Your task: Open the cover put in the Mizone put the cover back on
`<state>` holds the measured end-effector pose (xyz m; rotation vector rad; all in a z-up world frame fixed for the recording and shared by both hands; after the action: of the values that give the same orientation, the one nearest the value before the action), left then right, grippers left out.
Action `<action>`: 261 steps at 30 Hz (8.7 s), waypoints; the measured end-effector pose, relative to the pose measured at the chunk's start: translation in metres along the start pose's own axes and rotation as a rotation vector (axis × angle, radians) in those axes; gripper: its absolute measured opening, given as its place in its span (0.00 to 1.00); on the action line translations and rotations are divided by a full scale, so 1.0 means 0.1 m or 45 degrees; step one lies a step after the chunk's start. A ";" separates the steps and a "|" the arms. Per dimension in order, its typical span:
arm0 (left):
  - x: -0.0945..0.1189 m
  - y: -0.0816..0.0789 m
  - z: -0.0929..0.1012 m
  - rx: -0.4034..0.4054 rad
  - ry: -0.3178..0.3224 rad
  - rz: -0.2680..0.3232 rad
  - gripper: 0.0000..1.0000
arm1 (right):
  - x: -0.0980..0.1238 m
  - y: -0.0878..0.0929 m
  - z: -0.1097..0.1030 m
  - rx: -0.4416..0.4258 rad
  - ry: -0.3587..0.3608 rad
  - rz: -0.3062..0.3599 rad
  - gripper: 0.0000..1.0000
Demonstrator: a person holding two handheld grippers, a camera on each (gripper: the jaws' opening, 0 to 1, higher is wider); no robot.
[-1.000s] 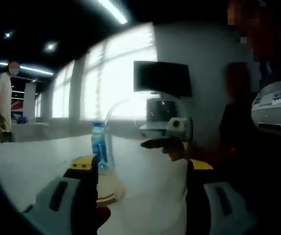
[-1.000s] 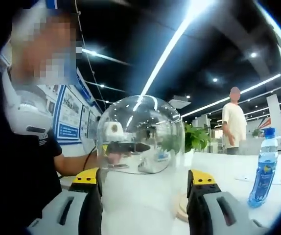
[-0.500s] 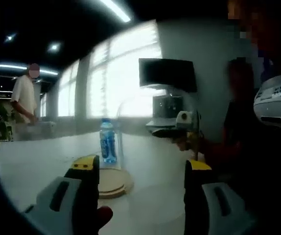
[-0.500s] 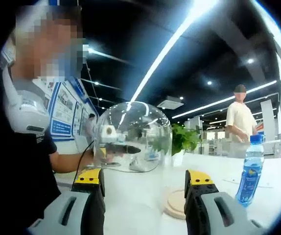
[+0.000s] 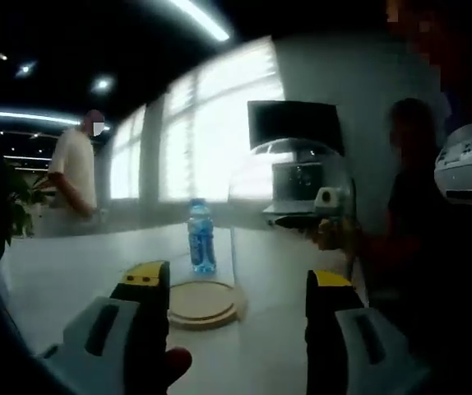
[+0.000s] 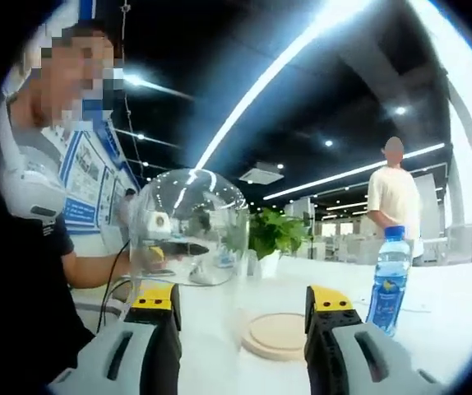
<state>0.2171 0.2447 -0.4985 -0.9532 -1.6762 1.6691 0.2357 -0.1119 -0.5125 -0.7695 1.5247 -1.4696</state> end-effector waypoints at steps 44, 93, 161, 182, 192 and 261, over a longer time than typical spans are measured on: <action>0.08 0.76 -0.35 0.073 -0.228 -0.057 0.34 | 0.25 0.60 0.32 -0.021 0.437 -0.161 0.29; -0.02 0.68 -0.37 0.087 -0.215 -0.072 0.34 | 0.07 0.24 0.49 -0.019 0.587 -0.089 0.27; -0.04 0.80 -0.28 0.056 -0.158 -0.122 0.35 | -1.31 -0.23 2.10 -0.005 0.902 -0.219 0.25; -0.03 0.80 -0.26 0.063 -0.160 -0.113 0.35 | -1.32 -0.20 2.08 0.058 0.936 -0.207 0.23; -0.04 0.81 -0.26 0.060 -0.166 -0.117 0.35 | -1.31 -0.21 2.05 0.037 0.930 -0.202 0.22; -0.04 0.85 -0.32 0.049 -0.219 -0.142 0.35 | -1.93 -0.53 0.78 0.062 0.368 -0.131 0.21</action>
<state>0.2527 0.2565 -0.5811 -0.7012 -1.7668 1.7426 0.3829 0.0175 -0.4240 -0.6344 1.6751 -1.7485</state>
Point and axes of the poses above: the point that each gripper's makers call its tool centre point, and the gripper's own axes: x roughly backward along the fingers, z roughly to its right, y roughly out of its underside, the point moved 8 cm from there along x, roughly backward along the fingers, and after that the axes turned 1 degree about -y, right-handed, at the moved point
